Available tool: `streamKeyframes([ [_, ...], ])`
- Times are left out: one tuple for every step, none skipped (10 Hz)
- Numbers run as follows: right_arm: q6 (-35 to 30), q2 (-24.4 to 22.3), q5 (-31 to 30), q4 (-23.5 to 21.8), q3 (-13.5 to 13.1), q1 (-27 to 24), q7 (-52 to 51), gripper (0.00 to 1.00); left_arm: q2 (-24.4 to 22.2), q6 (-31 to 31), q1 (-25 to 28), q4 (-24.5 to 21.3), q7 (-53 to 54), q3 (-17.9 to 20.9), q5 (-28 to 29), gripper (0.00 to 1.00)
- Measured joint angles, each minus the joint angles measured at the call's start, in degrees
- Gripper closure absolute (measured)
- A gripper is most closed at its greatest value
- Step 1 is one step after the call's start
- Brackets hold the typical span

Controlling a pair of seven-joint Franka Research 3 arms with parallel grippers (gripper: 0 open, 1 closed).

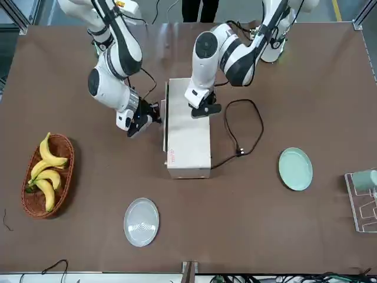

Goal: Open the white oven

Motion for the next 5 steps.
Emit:
streamKeyframes([
  [0.1,0.2,-0.8,-1.7,-0.2,-2.0,-2.1,0.99,0.0,0.0,0.0,0.0,-0.1,0.0,0.0,0.99],
  [1.2,1.4,-1.4,-3.4,-0.4,-4.1,-5.0,0.99,0.0,0.0,0.0,0.0,-0.1,0.0,0.0,0.99],
  [3.0,3.8,-2.2,-4.2,-0.4,-6.2,-7.8,0.99,0.0,0.0,0.0,0.0,-0.1,0.0,0.0,0.99],
  [4.0,5.8,-4.1,-4.3,-0.4,-8.6,-10.1,0.99,0.0,0.0,0.0,0.0,-0.1,0.0,0.0,0.99],
  [4.1,6.8,-6.7,-4.3,-0.5,-11.5,-11.6,0.99,0.0,0.0,0.0,0.0,-0.2,0.0,0.0,0.99],
])
